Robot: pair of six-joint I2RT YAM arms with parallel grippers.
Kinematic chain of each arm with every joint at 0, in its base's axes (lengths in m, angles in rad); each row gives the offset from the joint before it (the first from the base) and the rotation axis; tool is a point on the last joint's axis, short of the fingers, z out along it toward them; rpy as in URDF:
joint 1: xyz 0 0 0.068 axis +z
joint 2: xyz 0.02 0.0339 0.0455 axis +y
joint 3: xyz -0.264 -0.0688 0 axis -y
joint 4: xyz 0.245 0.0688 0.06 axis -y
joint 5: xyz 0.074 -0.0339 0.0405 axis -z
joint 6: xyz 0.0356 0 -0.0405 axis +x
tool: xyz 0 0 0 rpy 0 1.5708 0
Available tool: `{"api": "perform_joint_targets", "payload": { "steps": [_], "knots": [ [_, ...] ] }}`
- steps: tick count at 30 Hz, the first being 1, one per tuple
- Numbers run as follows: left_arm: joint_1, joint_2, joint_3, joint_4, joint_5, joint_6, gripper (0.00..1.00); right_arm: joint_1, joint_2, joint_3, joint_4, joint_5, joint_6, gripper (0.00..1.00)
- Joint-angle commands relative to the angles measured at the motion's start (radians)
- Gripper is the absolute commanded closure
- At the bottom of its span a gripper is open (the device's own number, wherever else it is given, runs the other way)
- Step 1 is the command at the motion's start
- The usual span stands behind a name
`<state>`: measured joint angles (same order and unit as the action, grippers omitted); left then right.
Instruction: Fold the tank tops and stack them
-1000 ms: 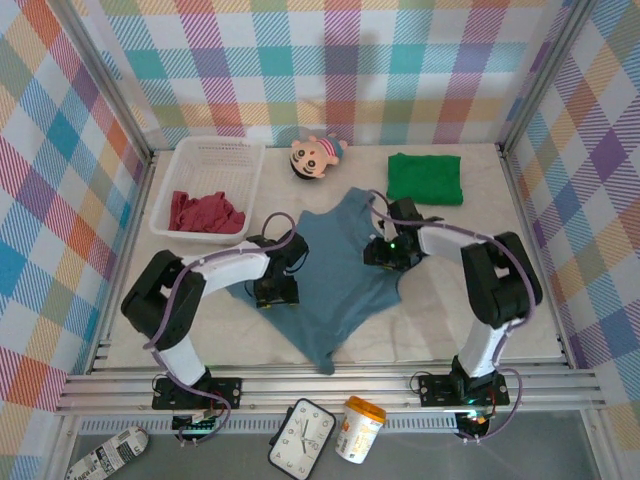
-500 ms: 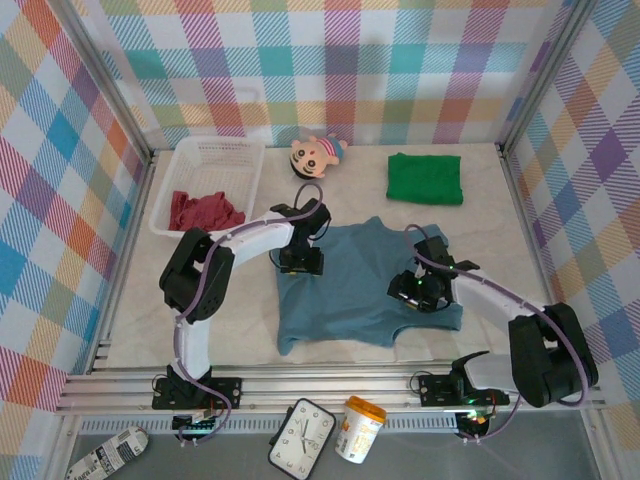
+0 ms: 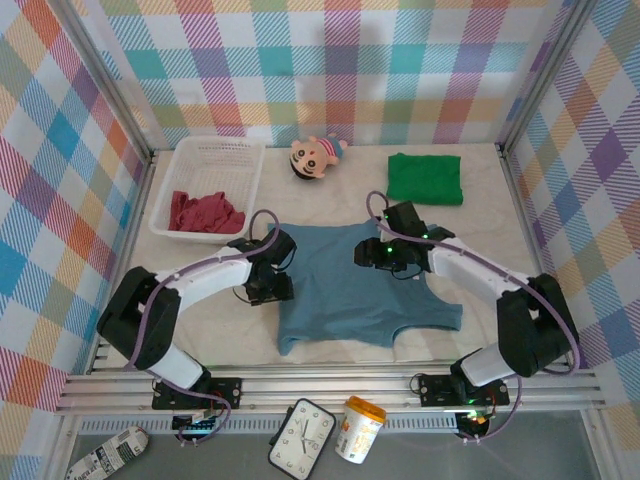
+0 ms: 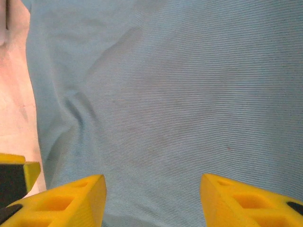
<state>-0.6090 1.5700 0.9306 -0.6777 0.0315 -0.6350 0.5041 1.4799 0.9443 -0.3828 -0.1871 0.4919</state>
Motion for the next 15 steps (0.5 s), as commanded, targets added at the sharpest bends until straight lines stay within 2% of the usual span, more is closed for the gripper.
{"api": "perform_joint_targets", "payload": {
  "steps": [1,6,10,13,15],
  "knots": [
    [0.018,0.036,0.028,0.126,0.017,-0.013,0.47,0.017,0.021,0.025,0.015,0.000,-0.024,0.44],
    [0.027,0.135,0.069,0.122,0.030,0.018,0.54,0.019,0.025,0.006,0.013,-0.001,-0.015,0.44],
    [0.025,0.152,0.092,0.114,0.042,0.029,0.74,0.019,0.027,-0.014,0.011,0.002,-0.018,0.44],
    [0.016,0.126,0.146,0.033,-0.023,0.051,0.92,0.017,0.035,-0.027,0.011,0.005,-0.019,0.44],
    [0.006,0.114,0.210,-0.057,-0.078,0.074,0.97,0.016,0.037,-0.035,0.013,0.002,-0.018,0.44]
  ]
}}
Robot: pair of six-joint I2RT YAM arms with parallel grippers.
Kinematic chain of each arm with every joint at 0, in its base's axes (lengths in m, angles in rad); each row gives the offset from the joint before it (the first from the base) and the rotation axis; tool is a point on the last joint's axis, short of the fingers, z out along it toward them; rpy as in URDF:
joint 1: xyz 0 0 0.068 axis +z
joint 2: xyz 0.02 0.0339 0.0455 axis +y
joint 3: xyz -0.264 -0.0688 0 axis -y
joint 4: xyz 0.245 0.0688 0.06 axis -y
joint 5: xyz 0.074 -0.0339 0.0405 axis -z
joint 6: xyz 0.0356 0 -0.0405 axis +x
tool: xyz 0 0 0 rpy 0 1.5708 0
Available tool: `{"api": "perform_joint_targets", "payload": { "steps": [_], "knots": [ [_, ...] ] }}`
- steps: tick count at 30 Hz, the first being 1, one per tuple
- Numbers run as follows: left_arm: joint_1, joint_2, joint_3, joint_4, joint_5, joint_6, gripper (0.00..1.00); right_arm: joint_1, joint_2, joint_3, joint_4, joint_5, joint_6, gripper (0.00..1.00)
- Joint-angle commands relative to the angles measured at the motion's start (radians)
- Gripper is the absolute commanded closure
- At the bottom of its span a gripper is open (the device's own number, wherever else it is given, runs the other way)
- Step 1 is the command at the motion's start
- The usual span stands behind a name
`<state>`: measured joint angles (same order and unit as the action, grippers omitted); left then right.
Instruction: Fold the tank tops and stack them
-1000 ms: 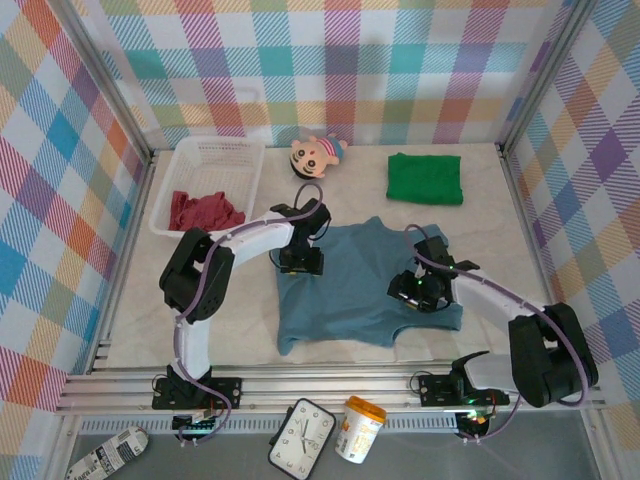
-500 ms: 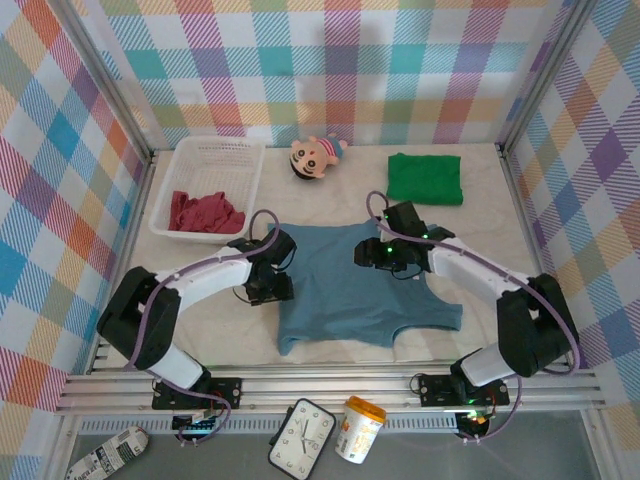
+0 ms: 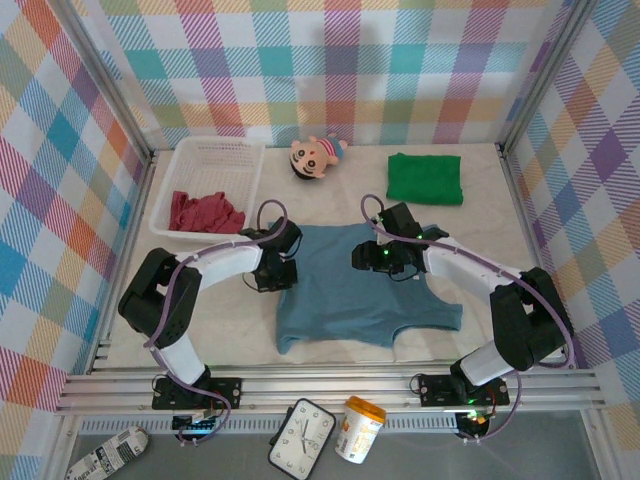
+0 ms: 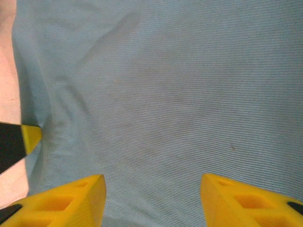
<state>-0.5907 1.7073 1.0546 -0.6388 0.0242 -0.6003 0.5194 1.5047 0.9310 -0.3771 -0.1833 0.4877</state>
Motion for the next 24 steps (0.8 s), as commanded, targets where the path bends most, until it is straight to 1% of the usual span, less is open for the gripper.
{"api": "perform_joint_targets", "payload": {
  "steps": [1,3,6,12,14,16,18,19,21,24],
  "knots": [
    [-0.023,-0.021,0.127,-0.142,-0.098,0.050,0.97,0.000,0.014,-0.028,0.008,-0.001,-0.012,0.45],
    [-0.048,0.002,0.192,-0.202,-0.119,0.062,0.98,-0.011,0.015,-0.039,0.014,-0.012,-0.005,0.45],
    [-0.109,0.076,0.293,-0.289,-0.146,0.064,0.97,-0.041,0.000,-0.055,0.012,-0.026,-0.002,0.45],
    [-0.258,0.279,0.490,-0.383,-0.182,0.054,0.93,-0.145,-0.064,-0.094,0.010,-0.089,-0.015,0.45],
    [-0.304,0.350,0.569,-0.418,-0.202,0.051,0.91,-0.177,-0.080,-0.105,0.013,-0.111,-0.020,0.45],
    [-0.336,0.424,0.635,-0.457,-0.204,0.051,0.82,-0.203,-0.090,-0.109,0.012,-0.128,-0.024,0.45],
    [-0.351,0.476,0.669,-0.479,-0.197,0.056,0.77,-0.218,-0.098,-0.113,0.010,-0.138,-0.028,0.45],
    [-0.358,0.487,0.677,-0.481,-0.194,0.059,0.73,-0.223,-0.101,-0.115,0.008,-0.140,-0.031,0.45],
    [-0.366,0.471,0.670,-0.474,-0.189,0.060,0.62,-0.234,-0.107,-0.116,0.007,-0.147,-0.036,0.45],
    [-0.366,0.390,0.616,-0.467,-0.203,0.039,0.51,-0.237,-0.120,-0.096,0.016,-0.174,-0.067,0.45]
  ]
}}
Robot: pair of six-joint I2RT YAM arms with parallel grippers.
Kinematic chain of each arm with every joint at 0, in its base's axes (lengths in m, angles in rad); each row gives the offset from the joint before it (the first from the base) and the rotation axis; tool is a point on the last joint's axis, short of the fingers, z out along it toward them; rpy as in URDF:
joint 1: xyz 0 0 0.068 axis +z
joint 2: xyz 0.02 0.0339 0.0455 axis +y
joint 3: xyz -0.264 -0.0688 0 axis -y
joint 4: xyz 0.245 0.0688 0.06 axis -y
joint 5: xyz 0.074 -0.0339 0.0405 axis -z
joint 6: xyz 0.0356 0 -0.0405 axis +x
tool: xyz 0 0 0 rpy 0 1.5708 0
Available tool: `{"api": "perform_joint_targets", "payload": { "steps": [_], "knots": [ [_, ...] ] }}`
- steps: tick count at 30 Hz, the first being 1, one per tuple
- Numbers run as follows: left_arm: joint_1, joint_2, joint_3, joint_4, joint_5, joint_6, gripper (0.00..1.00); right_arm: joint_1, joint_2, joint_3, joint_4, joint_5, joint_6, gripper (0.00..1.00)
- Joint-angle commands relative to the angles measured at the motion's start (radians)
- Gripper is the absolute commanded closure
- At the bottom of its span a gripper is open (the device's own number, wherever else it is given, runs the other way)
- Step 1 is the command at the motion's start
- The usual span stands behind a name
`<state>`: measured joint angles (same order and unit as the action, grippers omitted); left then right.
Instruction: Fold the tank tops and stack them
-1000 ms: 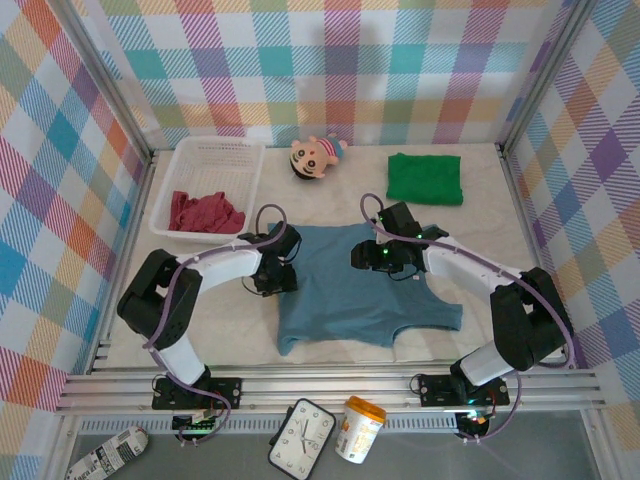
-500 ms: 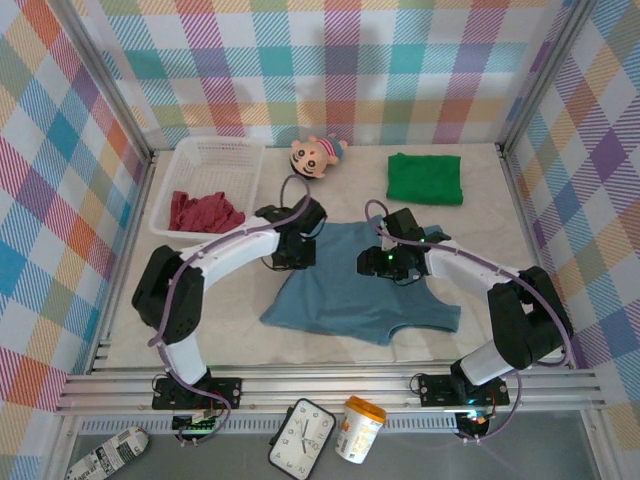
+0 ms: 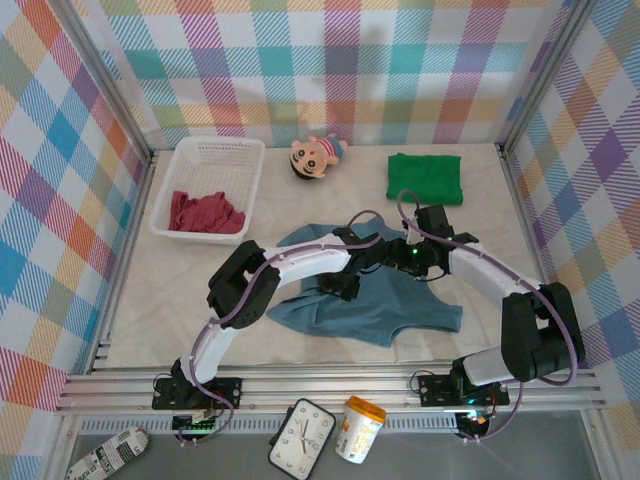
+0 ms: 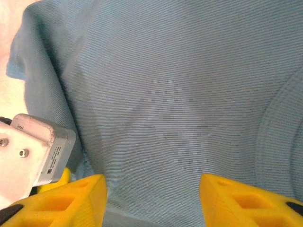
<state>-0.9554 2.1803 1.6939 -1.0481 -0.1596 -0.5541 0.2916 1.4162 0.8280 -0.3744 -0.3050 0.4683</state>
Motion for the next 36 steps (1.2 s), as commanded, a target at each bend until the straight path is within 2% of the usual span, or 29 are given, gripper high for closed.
{"api": "perform_joint_targets", "payload": {
  "steps": [1,7,13,18,22,26,36],
  "knots": [
    [-0.002,-0.125,-0.051,-0.061,-0.027,-0.017,0.49,-0.010,-0.034,0.018,0.020,-0.065,-0.059,0.45],
    [0.028,-0.429,-0.302,-0.044,0.021,-0.090,0.42,0.019,0.029,0.114,0.048,-0.137,-0.103,0.46],
    [0.143,-0.714,-0.687,0.063,0.108,-0.190,0.42,0.182,0.147,0.245,0.060,-0.063,-0.163,0.46],
    [0.183,-0.869,-0.879,0.233,0.157,-0.250,0.44,0.317,0.288,0.377,0.094,0.015,-0.237,0.46],
    [0.202,-0.922,-0.940,0.344,0.157,-0.256,0.48,0.381,0.428,0.505,0.109,0.031,-0.273,0.49],
    [0.201,-0.933,-0.962,0.456,0.206,-0.273,0.52,0.413,0.568,0.619,0.143,-0.034,-0.235,0.56],
    [0.201,-0.843,-1.008,0.570,0.241,-0.247,0.56,0.428,0.842,0.875,0.107,-0.054,-0.174,0.56]
  ]
}}
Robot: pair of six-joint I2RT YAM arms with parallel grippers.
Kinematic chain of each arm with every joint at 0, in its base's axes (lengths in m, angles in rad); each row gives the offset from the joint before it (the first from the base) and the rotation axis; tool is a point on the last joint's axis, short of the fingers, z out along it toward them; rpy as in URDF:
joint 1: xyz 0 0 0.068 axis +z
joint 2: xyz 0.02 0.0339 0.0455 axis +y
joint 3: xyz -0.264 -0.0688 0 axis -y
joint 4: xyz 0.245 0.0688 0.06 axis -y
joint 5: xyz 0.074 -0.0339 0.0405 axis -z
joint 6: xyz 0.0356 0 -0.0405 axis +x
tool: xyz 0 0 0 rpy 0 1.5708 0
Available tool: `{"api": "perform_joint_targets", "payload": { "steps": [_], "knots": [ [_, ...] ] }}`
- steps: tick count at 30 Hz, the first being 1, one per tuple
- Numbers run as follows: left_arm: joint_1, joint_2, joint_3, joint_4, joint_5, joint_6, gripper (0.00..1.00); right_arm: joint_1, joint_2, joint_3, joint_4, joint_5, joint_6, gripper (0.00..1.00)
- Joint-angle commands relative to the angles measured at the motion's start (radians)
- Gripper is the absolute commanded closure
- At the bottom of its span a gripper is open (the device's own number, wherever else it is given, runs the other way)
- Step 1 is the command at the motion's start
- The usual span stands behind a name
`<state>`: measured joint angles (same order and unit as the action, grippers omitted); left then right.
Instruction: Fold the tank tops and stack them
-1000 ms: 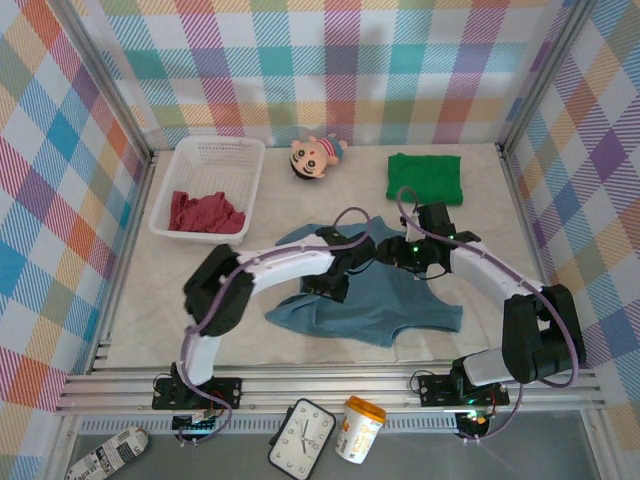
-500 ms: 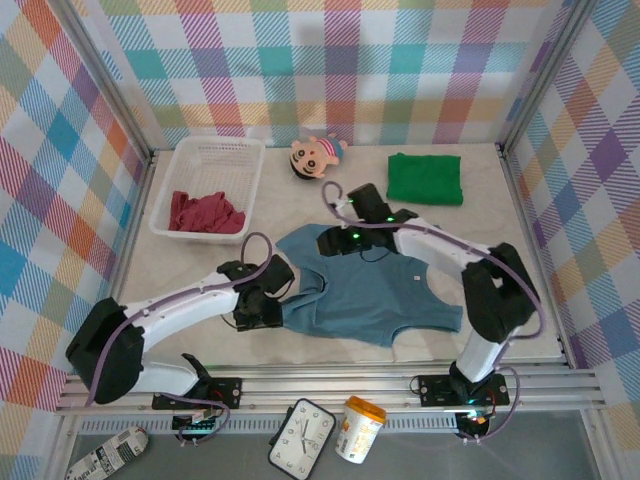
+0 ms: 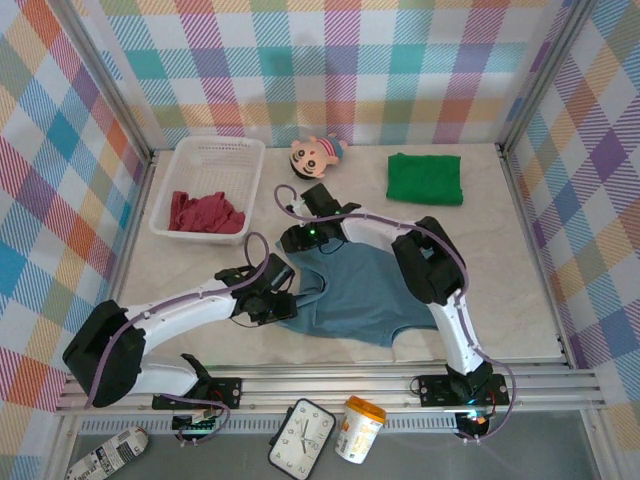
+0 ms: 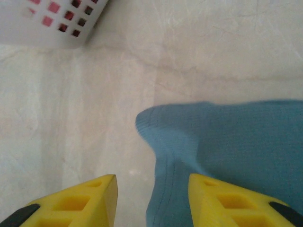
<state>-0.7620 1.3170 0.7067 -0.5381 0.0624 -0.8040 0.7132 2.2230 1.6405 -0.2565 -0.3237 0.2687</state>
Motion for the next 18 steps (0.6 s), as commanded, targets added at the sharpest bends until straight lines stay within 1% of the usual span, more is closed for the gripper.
{"api": "perform_joint_targets", "payload": {
  "steps": [1,5,7,9,13,18],
  "knots": [
    [0.007,0.039,-0.024,0.066,0.019,0.006,0.56,0.006,0.054,0.080,-0.014,-0.033,0.031,0.56],
    [0.007,0.106,-0.041,0.049,0.005,0.009,0.57,0.006,0.122,0.151,-0.051,-0.034,0.060,0.57],
    [0.011,0.145,-0.043,0.008,-0.013,0.015,0.57,0.004,0.156,0.193,-0.084,-0.015,0.069,0.57],
    [0.013,0.177,-0.040,-0.033,-0.022,0.017,0.57,-0.001,0.167,0.203,-0.079,0.018,0.092,0.57],
    [0.012,0.192,-0.037,-0.124,-0.044,0.012,0.57,-0.027,0.184,0.219,-0.065,0.071,0.139,0.57],
    [0.014,0.186,-0.042,-0.199,-0.057,-0.004,0.56,-0.064,0.231,0.282,-0.043,0.048,0.211,0.56]
  ]
}}
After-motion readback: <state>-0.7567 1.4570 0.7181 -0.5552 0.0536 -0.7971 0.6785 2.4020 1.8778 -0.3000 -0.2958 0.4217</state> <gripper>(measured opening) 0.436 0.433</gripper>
